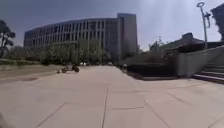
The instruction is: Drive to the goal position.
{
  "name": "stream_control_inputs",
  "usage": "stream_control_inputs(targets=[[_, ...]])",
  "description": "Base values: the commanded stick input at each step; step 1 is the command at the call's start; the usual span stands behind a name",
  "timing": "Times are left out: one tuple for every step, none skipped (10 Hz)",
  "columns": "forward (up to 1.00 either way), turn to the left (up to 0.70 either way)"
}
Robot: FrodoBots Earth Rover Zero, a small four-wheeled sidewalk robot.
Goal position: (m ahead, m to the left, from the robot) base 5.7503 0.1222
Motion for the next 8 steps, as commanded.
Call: stream_control_inputs(targets=[[1.00,0.00],[1.00,0.00],[1.00,0.00],[1.00,0.00],[1.00,0.00],[1.00,0.00],[1.00,0.00],[1.00,-0.19]])
